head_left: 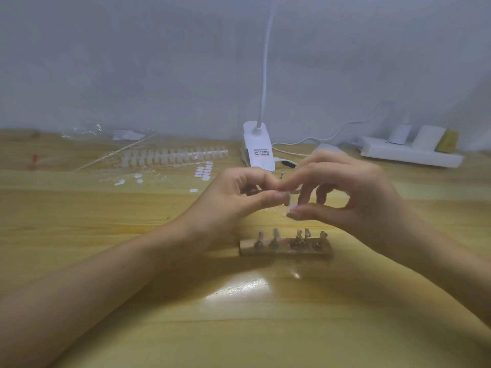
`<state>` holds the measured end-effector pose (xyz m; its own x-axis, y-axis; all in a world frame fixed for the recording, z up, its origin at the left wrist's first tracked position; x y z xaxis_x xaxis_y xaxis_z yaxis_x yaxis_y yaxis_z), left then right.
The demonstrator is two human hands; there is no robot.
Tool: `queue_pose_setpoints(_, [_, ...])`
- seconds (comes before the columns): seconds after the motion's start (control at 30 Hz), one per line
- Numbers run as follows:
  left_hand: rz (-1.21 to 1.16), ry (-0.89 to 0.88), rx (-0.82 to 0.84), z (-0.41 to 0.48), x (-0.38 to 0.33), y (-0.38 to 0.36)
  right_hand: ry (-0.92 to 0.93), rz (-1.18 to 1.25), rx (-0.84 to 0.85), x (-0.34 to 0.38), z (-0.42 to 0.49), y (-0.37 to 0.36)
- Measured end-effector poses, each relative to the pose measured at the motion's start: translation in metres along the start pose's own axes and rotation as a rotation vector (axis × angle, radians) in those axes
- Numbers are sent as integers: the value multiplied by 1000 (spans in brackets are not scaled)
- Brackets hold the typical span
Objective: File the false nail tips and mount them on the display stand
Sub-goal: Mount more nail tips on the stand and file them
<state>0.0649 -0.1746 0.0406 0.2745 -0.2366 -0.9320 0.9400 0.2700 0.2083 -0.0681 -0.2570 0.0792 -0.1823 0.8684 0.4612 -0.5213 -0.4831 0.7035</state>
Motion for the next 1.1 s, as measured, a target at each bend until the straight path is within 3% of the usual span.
queue_pose_setpoints(0.33, [0, 47, 64, -4, -18, -9, 17, -108, -92, 18, -5, 14])
queue_pose_setpoints(0.53, [31, 72, 5, -6, -16, -10, 2, -145, -107, 18, -7, 14])
queue_pose_setpoints(0.7, [485, 8, 25, -14, -5, -18, -162, -39, -107, 1, -15, 19])
queue_pose_setpoints(0.77, [551, -10, 25, -17, 0, -26, -226, -6, -58, -6, -19, 16])
queue_pose_setpoints(1.1, [409, -26, -72, -20, 1, -30, -265, 49, 36, -16, -27, -8])
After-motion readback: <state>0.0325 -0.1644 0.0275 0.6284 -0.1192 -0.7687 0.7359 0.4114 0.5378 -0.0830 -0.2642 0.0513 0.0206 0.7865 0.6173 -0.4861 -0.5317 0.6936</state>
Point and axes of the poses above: each hand's wrist, its own z-axis towards the middle knuckle, its own y-axis out of the back of the hand, x = y × z, the point moved 5 cm from there along z, towards the middle knuckle, and after that the axes turned 2 degrees about y, right-handed, at the moved point
